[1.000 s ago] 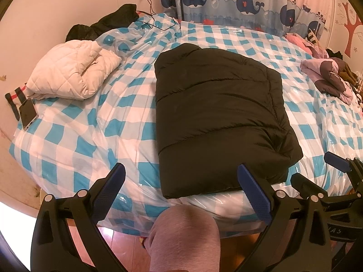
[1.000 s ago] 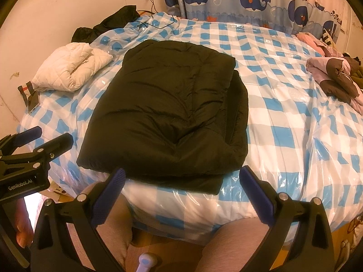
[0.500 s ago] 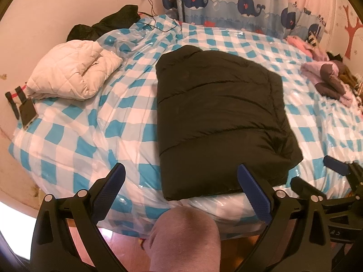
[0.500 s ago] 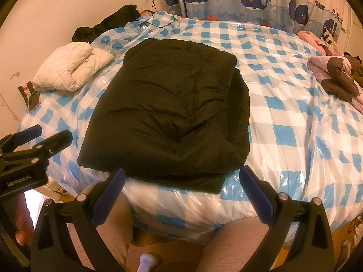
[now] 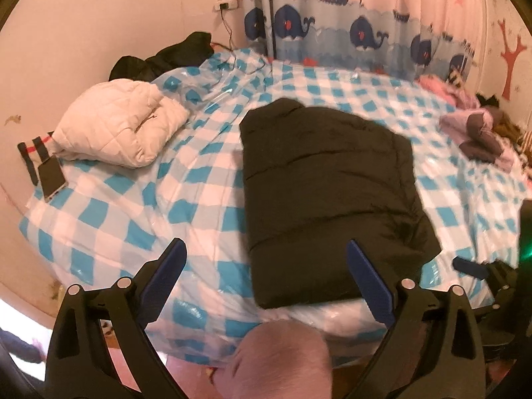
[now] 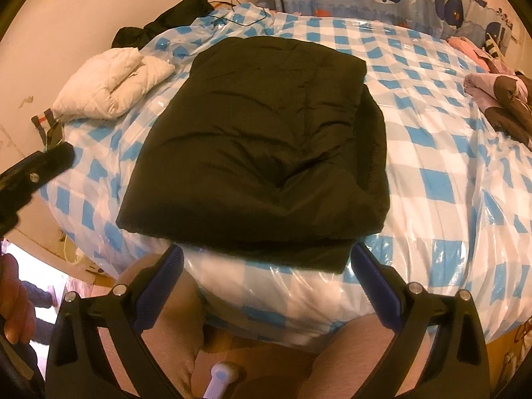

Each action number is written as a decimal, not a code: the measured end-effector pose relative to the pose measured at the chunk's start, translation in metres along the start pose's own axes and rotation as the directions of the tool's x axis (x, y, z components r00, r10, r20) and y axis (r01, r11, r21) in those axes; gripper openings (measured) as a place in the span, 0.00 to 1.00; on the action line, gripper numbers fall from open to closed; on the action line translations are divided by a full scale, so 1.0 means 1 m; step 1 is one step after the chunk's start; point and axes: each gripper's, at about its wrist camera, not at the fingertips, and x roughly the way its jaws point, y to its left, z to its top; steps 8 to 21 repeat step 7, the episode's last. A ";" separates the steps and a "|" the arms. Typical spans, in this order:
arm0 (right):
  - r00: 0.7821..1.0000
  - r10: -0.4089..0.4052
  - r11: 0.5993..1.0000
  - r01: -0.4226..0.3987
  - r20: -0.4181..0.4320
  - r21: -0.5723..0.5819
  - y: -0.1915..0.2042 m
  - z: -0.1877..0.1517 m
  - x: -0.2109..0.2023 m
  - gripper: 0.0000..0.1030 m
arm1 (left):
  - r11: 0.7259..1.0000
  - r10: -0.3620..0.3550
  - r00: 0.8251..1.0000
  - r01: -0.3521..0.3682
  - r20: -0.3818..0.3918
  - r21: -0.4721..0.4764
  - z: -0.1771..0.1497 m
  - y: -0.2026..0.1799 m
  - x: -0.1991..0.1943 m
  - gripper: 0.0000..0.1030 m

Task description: Fold large clothes

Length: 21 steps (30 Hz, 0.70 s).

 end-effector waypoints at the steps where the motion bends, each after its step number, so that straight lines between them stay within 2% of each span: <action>1: 1.000 -0.001 1.000 0.001 0.000 -0.002 0.000 0.000 0.000 0.94 | 1.000 -0.008 1.000 0.008 -0.025 -0.002 -0.001 0.000 0.004 0.90; 5: 1.000 -0.007 1.000 0.007 0.009 0.002 -0.003 0.000 -0.006 0.94 | 0.999 -0.048 0.996 0.046 -0.078 -0.024 -0.007 0.000 0.010 0.90; 21: 1.000 -0.010 1.000 0.010 0.009 0.005 -0.006 0.000 -0.007 0.94 | 0.998 -0.052 0.995 0.050 -0.080 -0.025 -0.010 -0.002 0.008 0.90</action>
